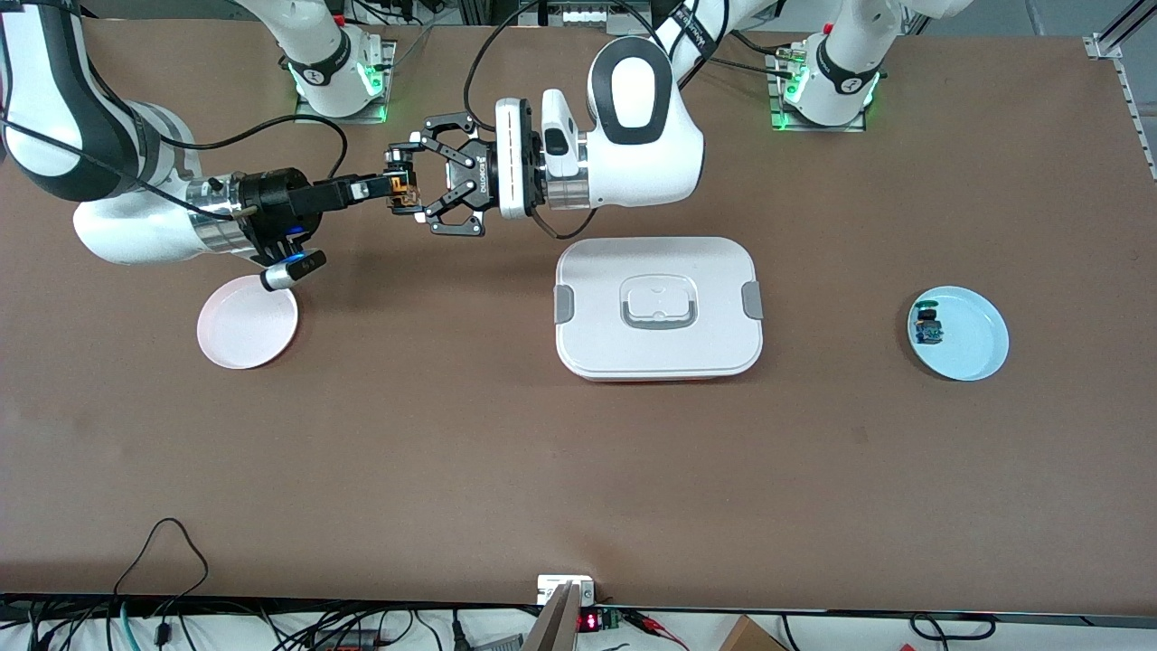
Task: Transfer orange switch to right arm and place
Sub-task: 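Close the right gripper on the switch while the left gripper holds it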
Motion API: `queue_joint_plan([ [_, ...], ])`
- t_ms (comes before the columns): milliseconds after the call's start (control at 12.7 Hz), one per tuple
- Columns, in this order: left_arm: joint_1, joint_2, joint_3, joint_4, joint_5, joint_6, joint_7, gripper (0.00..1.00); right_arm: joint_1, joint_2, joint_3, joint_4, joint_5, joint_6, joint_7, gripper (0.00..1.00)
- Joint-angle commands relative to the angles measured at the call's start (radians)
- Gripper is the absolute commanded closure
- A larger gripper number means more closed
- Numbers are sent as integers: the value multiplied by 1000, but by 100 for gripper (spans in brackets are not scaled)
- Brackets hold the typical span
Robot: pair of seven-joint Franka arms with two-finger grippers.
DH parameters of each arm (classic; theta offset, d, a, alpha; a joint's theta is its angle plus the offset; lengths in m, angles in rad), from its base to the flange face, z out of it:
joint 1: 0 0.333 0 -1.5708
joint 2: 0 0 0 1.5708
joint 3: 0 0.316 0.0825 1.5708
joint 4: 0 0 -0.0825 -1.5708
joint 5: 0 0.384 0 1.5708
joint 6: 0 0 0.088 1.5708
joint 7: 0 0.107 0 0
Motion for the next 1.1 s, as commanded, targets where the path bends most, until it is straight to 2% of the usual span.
queue_joint_plan([
  [0, -16, 5, 14, 22, -8, 14, 4, 100, 9, -15, -6, -18, 23, 10, -1, 4],
  [79, -16, 5, 14, 22, -8, 14, 4, 100, 9, -16, -7, -16, 23, 9, -4, 12],
  [315, -16, 5, 14, 22, -8, 14, 4, 100, 22, -20, -6, -13, 27, 10, -18, 51],
  [552, -16, 5, 14, 22, -8, 14, 4, 100, 25, -20, -6, -10, 26, 10, -19, 73],
  [710, -16, 5, 14, 22, -8, 14, 4, 99, 39, -21, -6, -7, 27, 12, -16, 80],
  [867, -16, 7, 14, 22, -8, 14, 4, 95, 38, -21, -6, -8, 27, 10, -18, 81],
  [946, -16, 7, 14, 22, -8, 14, 3, 89, 38, -21, -7, -7, 27, 10, -19, 81],
  [1025, -16, 7, 14, 22, -10, 14, -2, 66, 38, -21, -7, -7, 26, 10, -19, 81],
])
